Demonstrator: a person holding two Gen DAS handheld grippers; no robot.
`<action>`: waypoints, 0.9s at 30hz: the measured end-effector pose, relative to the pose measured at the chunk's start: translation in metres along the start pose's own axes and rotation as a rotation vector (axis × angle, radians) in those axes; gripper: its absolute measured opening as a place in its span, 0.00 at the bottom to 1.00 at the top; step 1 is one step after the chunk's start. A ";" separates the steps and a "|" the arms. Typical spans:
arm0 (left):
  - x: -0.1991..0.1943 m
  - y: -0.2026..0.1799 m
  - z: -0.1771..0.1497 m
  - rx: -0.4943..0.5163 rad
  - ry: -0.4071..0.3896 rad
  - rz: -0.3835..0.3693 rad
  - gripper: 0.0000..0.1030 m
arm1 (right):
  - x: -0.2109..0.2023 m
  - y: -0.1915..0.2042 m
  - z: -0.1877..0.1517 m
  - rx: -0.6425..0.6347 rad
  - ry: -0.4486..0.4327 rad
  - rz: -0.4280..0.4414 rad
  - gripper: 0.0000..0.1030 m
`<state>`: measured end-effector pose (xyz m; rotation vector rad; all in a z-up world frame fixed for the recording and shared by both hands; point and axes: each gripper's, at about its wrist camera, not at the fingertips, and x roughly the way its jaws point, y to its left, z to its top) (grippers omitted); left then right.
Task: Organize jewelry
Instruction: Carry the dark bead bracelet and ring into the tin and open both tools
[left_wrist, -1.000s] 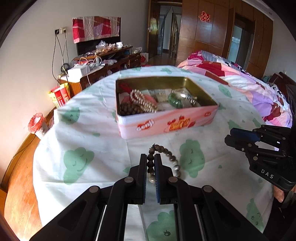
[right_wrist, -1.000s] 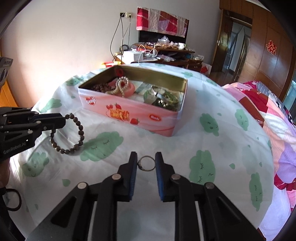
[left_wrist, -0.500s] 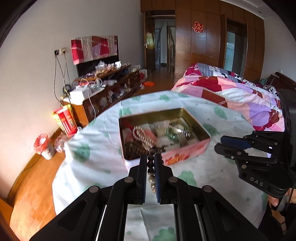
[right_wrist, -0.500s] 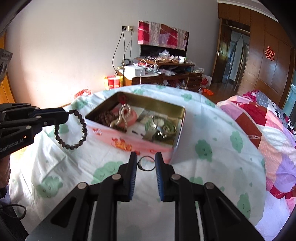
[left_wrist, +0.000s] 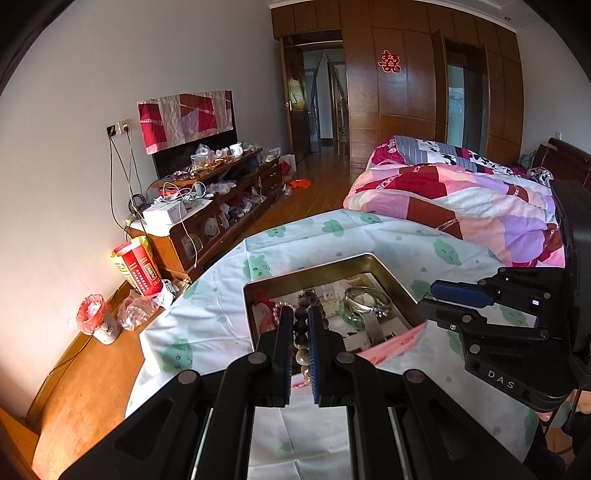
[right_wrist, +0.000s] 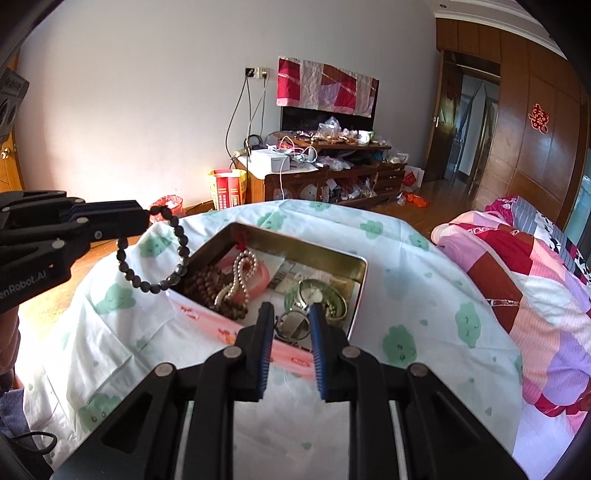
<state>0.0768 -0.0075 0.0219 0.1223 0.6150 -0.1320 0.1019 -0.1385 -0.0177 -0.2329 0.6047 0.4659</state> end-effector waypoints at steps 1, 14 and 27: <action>0.002 0.000 0.001 0.003 -0.002 0.004 0.06 | 0.002 -0.001 0.002 0.003 -0.003 -0.002 0.21; 0.019 0.005 0.019 0.005 -0.004 0.039 0.06 | 0.010 -0.013 0.014 0.034 -0.032 -0.024 0.21; 0.052 0.007 0.024 -0.010 0.042 0.046 0.06 | 0.030 -0.023 0.030 0.046 -0.022 -0.046 0.21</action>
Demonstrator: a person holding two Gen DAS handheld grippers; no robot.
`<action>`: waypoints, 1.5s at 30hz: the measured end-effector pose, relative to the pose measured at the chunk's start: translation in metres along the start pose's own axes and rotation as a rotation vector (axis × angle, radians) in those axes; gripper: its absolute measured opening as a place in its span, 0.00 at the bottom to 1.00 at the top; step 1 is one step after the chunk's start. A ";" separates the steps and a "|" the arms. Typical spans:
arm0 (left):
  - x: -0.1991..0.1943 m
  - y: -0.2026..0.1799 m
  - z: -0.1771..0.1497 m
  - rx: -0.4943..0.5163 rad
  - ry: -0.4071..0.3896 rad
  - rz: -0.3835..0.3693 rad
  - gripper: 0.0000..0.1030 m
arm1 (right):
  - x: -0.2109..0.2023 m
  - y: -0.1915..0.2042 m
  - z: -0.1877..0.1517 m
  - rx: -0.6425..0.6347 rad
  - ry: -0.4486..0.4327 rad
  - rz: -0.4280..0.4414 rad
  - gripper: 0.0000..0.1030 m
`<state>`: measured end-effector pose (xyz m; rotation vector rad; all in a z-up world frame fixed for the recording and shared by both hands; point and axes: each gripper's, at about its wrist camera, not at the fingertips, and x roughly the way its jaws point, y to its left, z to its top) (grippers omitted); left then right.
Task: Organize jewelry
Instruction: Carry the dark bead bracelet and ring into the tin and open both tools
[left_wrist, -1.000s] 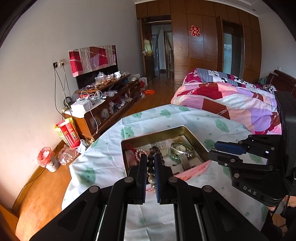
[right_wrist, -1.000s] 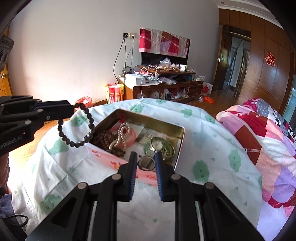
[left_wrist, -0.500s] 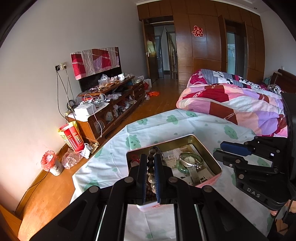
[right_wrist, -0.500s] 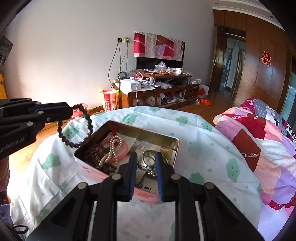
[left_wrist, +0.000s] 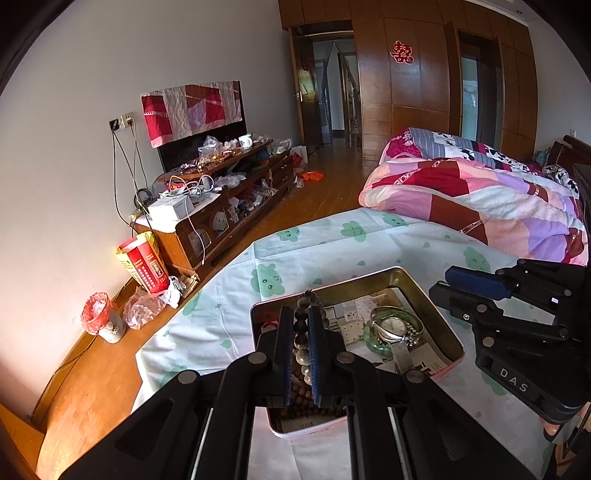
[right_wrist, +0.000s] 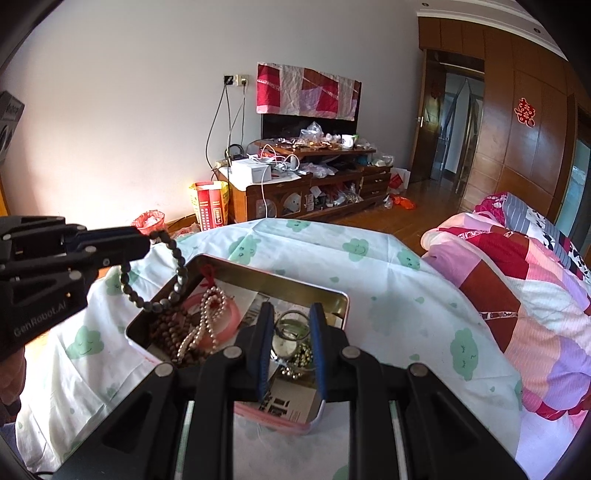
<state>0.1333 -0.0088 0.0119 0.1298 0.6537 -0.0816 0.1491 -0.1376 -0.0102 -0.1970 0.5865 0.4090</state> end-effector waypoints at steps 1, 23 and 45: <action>0.003 0.000 0.001 -0.001 0.004 -0.003 0.06 | 0.002 0.001 0.000 0.001 0.002 -0.001 0.21; 0.039 -0.003 -0.013 0.009 0.093 -0.024 0.06 | 0.039 0.006 -0.003 0.013 0.068 -0.027 0.21; 0.057 0.000 -0.030 0.016 0.157 -0.030 0.07 | 0.052 0.015 -0.012 0.008 0.106 -0.023 0.21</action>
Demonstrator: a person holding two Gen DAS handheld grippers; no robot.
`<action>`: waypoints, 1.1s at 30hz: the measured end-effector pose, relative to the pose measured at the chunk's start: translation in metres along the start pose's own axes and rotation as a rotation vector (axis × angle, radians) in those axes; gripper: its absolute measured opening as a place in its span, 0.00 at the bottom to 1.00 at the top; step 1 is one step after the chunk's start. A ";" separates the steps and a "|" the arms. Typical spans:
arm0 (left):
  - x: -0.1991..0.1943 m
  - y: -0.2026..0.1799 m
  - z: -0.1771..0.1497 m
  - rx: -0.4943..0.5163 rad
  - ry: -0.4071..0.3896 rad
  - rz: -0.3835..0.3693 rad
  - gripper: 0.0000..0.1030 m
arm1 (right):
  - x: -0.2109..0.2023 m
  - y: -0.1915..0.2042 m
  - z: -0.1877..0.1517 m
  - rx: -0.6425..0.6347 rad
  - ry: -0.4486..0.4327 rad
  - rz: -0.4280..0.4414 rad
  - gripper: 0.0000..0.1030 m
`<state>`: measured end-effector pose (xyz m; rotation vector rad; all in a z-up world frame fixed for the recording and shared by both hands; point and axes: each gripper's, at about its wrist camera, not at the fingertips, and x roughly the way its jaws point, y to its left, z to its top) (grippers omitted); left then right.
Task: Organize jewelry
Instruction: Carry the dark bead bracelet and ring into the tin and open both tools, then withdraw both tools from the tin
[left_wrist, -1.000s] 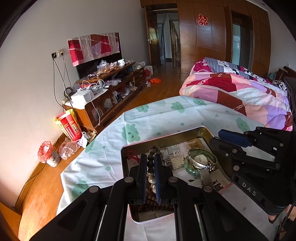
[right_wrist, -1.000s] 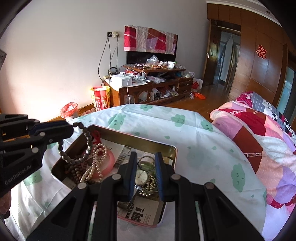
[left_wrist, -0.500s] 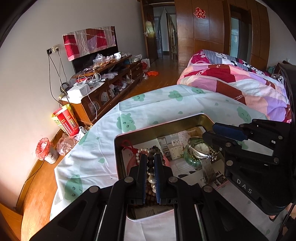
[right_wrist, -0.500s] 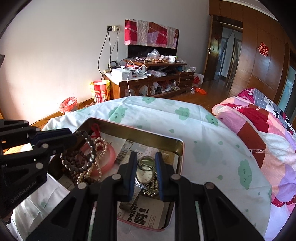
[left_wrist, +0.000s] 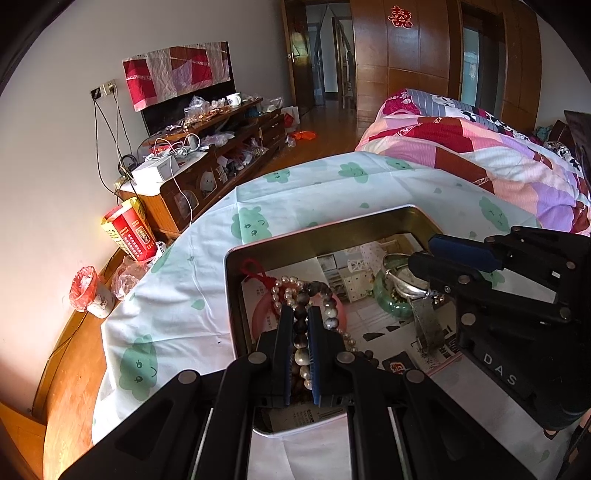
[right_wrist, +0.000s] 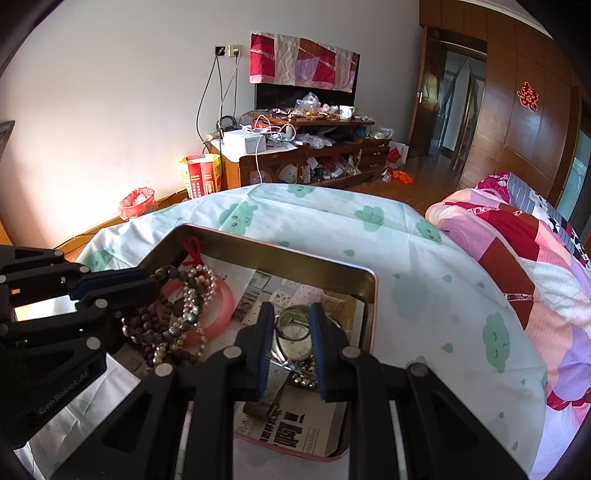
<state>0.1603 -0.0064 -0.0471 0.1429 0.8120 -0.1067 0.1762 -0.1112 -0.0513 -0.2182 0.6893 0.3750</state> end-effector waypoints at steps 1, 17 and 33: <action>0.001 0.000 -0.001 0.000 0.003 0.000 0.07 | 0.000 0.001 0.000 -0.002 0.001 0.001 0.21; 0.009 0.004 -0.005 -0.017 0.023 0.003 0.08 | 0.005 0.002 -0.009 0.007 0.025 0.001 0.22; -0.025 0.005 -0.019 -0.079 -0.036 0.034 0.68 | -0.019 -0.008 -0.027 0.068 0.005 -0.050 0.56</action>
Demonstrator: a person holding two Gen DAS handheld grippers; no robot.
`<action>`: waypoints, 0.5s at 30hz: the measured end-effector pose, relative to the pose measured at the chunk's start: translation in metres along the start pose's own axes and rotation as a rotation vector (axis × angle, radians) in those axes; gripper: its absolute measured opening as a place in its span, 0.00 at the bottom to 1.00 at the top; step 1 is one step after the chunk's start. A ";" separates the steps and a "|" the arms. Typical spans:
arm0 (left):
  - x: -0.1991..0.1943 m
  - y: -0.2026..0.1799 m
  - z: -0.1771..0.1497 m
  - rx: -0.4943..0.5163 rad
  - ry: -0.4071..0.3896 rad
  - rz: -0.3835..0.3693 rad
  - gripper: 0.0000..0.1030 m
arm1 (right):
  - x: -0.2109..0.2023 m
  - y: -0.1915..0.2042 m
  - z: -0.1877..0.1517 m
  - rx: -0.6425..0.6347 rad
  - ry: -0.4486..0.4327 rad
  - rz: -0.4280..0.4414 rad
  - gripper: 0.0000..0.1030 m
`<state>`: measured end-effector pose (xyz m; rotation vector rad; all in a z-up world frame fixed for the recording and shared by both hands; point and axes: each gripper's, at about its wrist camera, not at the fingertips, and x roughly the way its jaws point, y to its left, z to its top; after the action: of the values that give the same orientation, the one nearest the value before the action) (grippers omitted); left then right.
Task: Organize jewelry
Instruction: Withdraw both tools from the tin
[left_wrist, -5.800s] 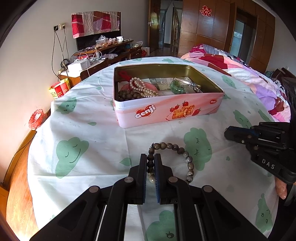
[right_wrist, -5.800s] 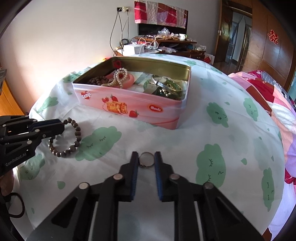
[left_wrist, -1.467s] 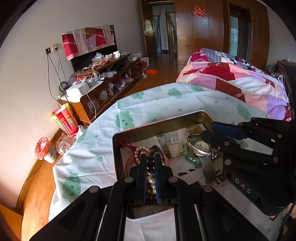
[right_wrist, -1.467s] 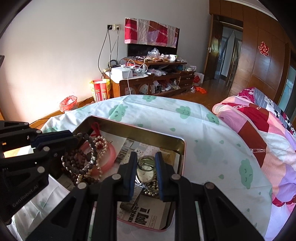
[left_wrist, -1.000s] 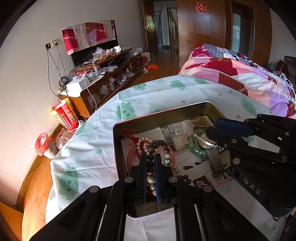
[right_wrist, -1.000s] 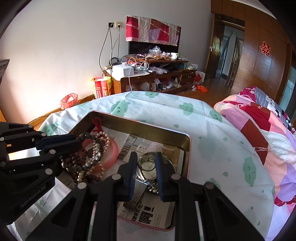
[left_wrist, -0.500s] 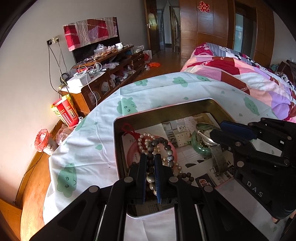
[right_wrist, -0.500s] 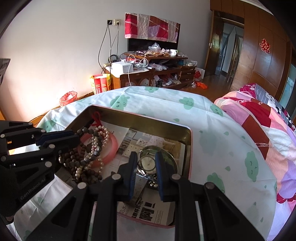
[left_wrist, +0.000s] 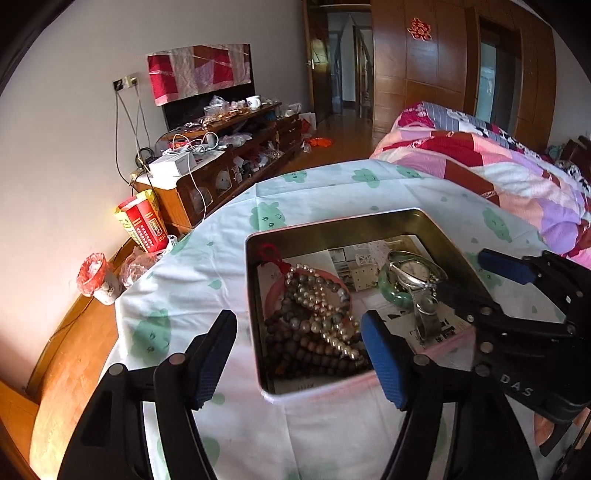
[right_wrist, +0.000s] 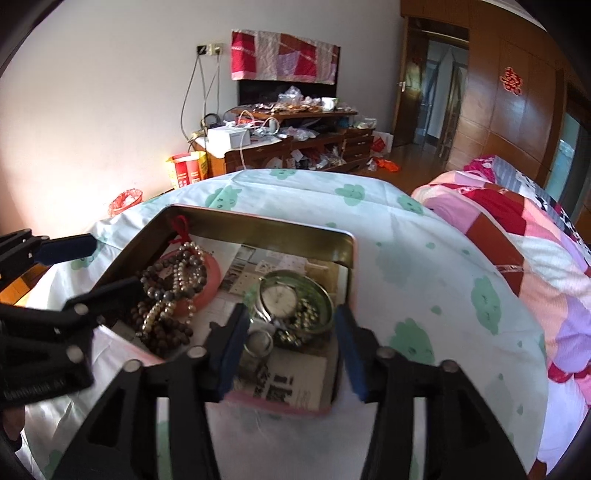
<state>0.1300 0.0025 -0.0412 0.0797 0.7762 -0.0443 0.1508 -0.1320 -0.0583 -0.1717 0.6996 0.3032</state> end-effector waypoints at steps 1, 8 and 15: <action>-0.004 0.001 -0.002 -0.006 -0.005 -0.001 0.68 | -0.003 -0.001 -0.001 0.004 -0.008 -0.005 0.58; -0.034 0.002 -0.017 -0.044 -0.048 0.000 0.68 | -0.035 -0.001 -0.013 0.022 -0.064 -0.005 0.64; -0.049 0.006 -0.024 -0.071 -0.072 -0.006 0.68 | -0.054 0.007 -0.017 0.026 -0.118 0.004 0.66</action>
<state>0.0783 0.0110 -0.0236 0.0087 0.7051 -0.0249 0.0992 -0.1411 -0.0363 -0.1271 0.5874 0.3059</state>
